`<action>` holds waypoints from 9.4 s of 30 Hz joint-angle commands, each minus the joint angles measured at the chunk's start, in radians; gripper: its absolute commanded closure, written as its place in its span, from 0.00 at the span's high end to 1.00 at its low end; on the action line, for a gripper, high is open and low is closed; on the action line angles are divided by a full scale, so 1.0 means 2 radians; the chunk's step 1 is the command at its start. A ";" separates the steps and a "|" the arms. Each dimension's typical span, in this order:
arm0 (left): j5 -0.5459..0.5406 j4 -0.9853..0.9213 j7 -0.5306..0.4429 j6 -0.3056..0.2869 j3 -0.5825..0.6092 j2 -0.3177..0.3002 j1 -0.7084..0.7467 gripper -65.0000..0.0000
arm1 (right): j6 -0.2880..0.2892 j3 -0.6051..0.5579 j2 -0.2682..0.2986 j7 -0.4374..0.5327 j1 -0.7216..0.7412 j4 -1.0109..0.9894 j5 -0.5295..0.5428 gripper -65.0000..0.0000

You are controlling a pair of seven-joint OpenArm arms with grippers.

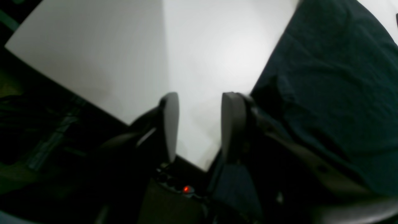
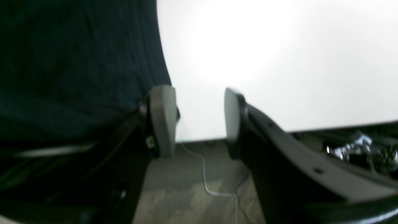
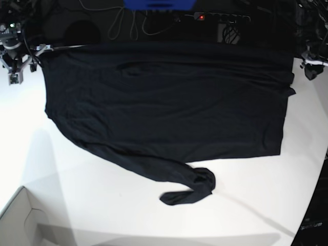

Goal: Layout the t-shirt on the table in an organized manner, then fold the t-shirt properly
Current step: 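Lift the held edge with both grippers, stretching the black shirt taut, then lower both grippers and grasp the shirt's opposite edge, then lift the grasped edge and fold it over toward the held edge, then lay the folded edge down and smooth the shirt into a long strip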

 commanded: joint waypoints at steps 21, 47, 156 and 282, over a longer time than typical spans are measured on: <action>0.200 -0.197 -0.020 0.003 0.073 -0.010 -0.352 0.63 | 0.000 -0.103 0.007 0.007 0.052 0.008 0.004 0.52; 0.267 -0.448 -0.195 0.005 0.137 -0.023 -0.448 0.13 | 0.000 -0.108 0.016 0.008 0.080 0.007 0.003 0.52; 0.084 -0.092 -0.011 -0.001 0.137 -0.030 -0.207 0.00 | 0.000 -0.265 0.101 0.141 0.115 -0.085 0.005 0.00; 0.042 -0.125 -0.010 -0.002 0.092 -0.001 -0.097 0.37 | 0.000 -0.228 0.098 0.117 0.106 -0.173 -0.069 0.44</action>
